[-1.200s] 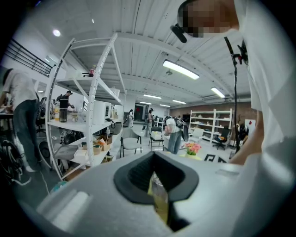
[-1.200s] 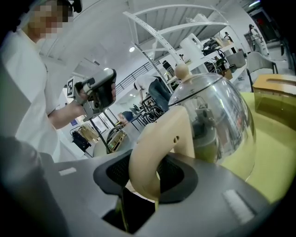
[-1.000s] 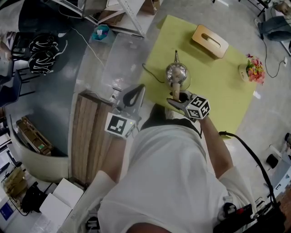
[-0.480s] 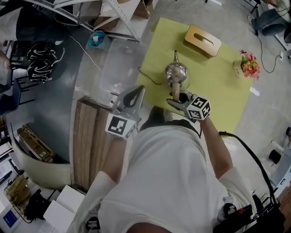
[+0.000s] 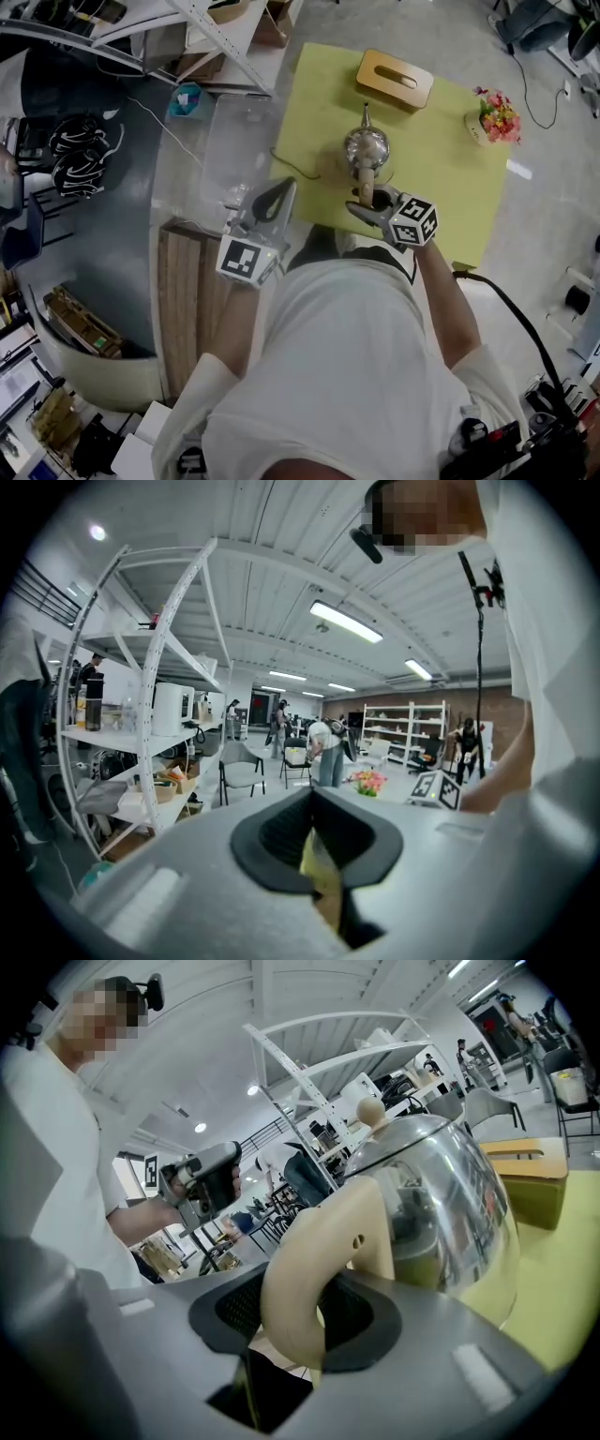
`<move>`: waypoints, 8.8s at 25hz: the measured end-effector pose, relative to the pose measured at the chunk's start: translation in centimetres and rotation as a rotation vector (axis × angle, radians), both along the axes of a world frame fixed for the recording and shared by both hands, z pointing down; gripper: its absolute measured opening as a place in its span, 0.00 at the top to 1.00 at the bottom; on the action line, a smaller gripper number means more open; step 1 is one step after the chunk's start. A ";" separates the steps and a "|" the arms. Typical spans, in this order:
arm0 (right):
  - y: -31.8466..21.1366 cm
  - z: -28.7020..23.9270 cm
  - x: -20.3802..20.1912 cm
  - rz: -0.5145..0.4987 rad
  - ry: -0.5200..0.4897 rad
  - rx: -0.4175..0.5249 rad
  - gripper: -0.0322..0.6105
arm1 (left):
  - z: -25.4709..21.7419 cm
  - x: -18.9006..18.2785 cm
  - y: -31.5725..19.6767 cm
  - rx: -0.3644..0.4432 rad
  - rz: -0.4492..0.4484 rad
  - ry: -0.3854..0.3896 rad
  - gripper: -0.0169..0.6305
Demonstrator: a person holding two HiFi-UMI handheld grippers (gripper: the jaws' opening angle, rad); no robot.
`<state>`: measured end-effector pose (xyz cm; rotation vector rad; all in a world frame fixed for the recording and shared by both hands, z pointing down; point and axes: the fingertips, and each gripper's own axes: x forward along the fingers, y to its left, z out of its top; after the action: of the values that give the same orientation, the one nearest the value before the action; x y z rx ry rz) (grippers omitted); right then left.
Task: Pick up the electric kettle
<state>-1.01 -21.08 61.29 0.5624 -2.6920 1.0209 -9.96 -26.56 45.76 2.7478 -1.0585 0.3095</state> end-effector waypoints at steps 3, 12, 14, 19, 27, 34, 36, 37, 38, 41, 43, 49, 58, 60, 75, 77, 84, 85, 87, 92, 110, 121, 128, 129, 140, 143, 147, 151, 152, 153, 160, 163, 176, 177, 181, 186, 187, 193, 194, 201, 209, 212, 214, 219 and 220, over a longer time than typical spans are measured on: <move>-0.1 0.0 1.2 0.051 -0.009 -0.006 0.72 | -0.2 1.1 -0.1 0.001 0.029 0.007 0.97; -0.1 -0.1 4.7 0.164 -0.016 -0.012 0.72 | -0.2 4.3 -0.6 -0.001 0.117 0.001 0.97; 0.0 0.0 5.6 0.188 -0.015 -0.013 0.72 | -0.2 5.0 -0.7 -0.003 0.133 0.000 0.97; -0.2 0.2 7.7 0.246 -0.016 -0.012 0.72 | 0.0 6.5 -0.8 -0.006 0.173 -0.003 0.97; 0.2 0.7 10.7 0.332 -0.015 -0.010 0.72 | 0.1 9.3 -0.9 -0.010 0.235 -0.006 0.97; 0.3 1.2 12.5 0.397 -0.021 -0.019 0.72 | 0.2 10.8 -1.0 -0.013 0.284 -0.016 0.97; 0.3 1.4 13.0 0.414 -0.023 -0.022 0.72 | 0.2 11.2 -1.1 -0.014 0.293 -0.017 0.97; 0.3 1.5 13.3 0.423 -0.025 -0.024 0.72 | 0.1 11.4 -1.1 -0.015 0.297 -0.017 0.97; 0.3 1.6 13.7 0.431 -0.026 -0.026 0.72 | 0.1 11.6 -1.1 -0.016 0.301 -0.018 0.97; 0.2 1.9 14.5 0.452 -0.028 -0.033 0.72 | 0.1 12.3 -1.2 -0.018 0.314 -0.019 0.97; 0.1 2.3 14.8 0.463 -0.030 -0.039 0.72 | 0.2 12.6 -1.4 -0.020 0.319 -0.021 0.97; -0.2 3.1 15.4 0.493 -0.037 -0.052 0.72 | 0.6 12.9 -1.9 -0.031 0.337 -0.036 0.97; 0.0 4.2 16.0 0.520 -0.045 -0.058 0.72 | 1.8 13.8 -2.5 -0.053 0.363 -0.050 0.97; 0.1 4.4 16.0 0.523 -0.044 -0.056 0.72 | 2.1 14.1 -2.5 -0.062 0.370 -0.047 0.97; 1.8 5.8 15.9 0.539 0.001 -0.074 0.73 | 3.5 15.2 -1.8 -0.100 0.422 -0.043 0.97; 2.0 6.1 15.8 0.540 0.008 -0.076 0.73 | 3.7 15.3 -1.7 -0.102 0.425 -0.041 0.97; 2.9 6.9 15.6 0.539 0.049 -0.080 0.73 | 4.3 15.0 -1.2 -0.114 0.432 -0.038 0.97; 3.0 7.0 15.5 0.540 0.052 -0.080 0.73 | 4.4 15.0 -1.1 -0.116 0.435 -0.037 0.97; 3.1 7.3 15.4 0.542 0.057 -0.081 0.73 | 4.7 14.9 -1.1 -0.119 0.438 -0.034 0.97; 3.3 7.8 15.1 0.545 0.073 -0.078 0.73 | 4.8 15.0 -1.0 -0.102 0.444 -0.033 0.97; 3.8 9.4 14.2 0.522 0.131 -0.071 0.73 | 5.9 14.1 -0.6 -0.092 0.442 -0.022 0.97; 4.2 10.1 14.1 0.523 0.144 -0.076 0.73 | 6.2 13.3 0.4 -0.093 0.423 -0.025 0.97; 4.3 9.9 14.4 0.551 0.134 -0.081 0.72 | 6.0 12.7 1.2 -0.088 0.414 -0.025 0.97; 4.3 9.9 14.4 0.552 0.136 -0.082 0.72 | 5.9 12.7 1.3 -0.086 0.412 -0.023 0.97; 6.2 9.5 15.1 0.540 0.182 -0.078 0.67 | 5.4 12.1 2.1 -0.073 0.401 -0.017 0.97; 7.1 8.8 15.5 0.547 0.188 -0.067 0.65 | 5.1 12.2 2.8 -0.064 0.399 -0.015 0.97; 7.9 7.4 16.4 0.564 0.202 -0.038 0.65 | 4.5 12.5 3.9 -0.052 0.394 -0.007 0.97; 8.2 5.3 17.2 0.584 0.217 -0.005 0.66 | 4.1 12.5 4.7 -0.059 0.390 -0.007 0.97; 8.3 4.7 17.4 0.589 0.222 0.003 0.68 | 4.0 12.5 4.9 -0.060 0.387 -0.008 0.97; 8.5 4.2 17.7 0.592 0.228 0.011 0.68 | 3.9 12.4 5.2 -0.057 0.384 -0.006 0.97; 9.1 0.7 18.7 0.625 0.243 0.084 0.77 | 2.0 12.6 6.1 -0.013 0.361 0.016 0.97; 9.2 -1.1 18.8 0.640 0.244 0.126 0.80 | 1.8 12.6 6.8 -0.019 0.356 0.016 0.97; 9.6 -7.0 18.1 0.640 0.222 0.288 0.92 | 0.4 11.8 10.3 0.007 0.316 0.043 0.97; 9.7 -7.4 18.0 0.638 0.223 0.299 0.93 | 0.4 11.7 10.5 0.008 0.313 0.042 0.97; 10.5 -8.8 18.0 0.629 0.217 0.337 0.94 | 0.5 11.8 11.7 0.002 0.293 0.052 0.97; 11.5 -9.7 17.6 0.596 0.228 0.373 0.94 | 0.6 12.0 13.3 0.001 0.271 0.054 0.97; 11.7 -9.7 17.6 0.587 0.230 0.377 0.94 | 0.6 12.0 13.7 -0.002 0.265 0.055 0.97; 12.7 -9.0 17.4 0.530 0.249 0.377 0.94 | 0.4 11.9 15.0 0.001 0.226 0.048 0.97; 12.8 -8.9 17.4 0.527 0.250 0.375 0.94 | 0.4 11.6 15.1 -0.001 0.216 0.046 0.97; 12.8 -9.0 16.8 0.520 0.231 0.373 0.94 | 0.1 10.3 15.7 0.018 0.205 0.032 0.97; 13.1 -9.4 16.4 0.530 0.228 0.361 0.94 | 0.1 9.5 16.0 0.006 0.203 0.035 0.97; 13.3 -9.4 16.0 0.538 0.234 0.359 0.94 | 0.3 8.9 16.1 -0.004 0.203 0.038 0.97; 13.6 -9.3 15.5 0.547 0.238 0.356 0.94 | 0.5 8.5 16.4 0.001 0.220 0.034 0.97; 14.7 -9.8 13.6 0.566 0.249 0.356 0.94 | 0.4 6.7 17.0 -0.001 0.237 0.045 0.97; 15.0 -9.8 13.2 0.572 0.251 0.357 0.94 | 0.3 6.4 17.2 0.002 0.244 0.045 0.97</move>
<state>12.21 -6.09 51.50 1.4796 -2.5401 0.5097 -3.55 -9.33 46.05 2.8734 -0.7134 0.2777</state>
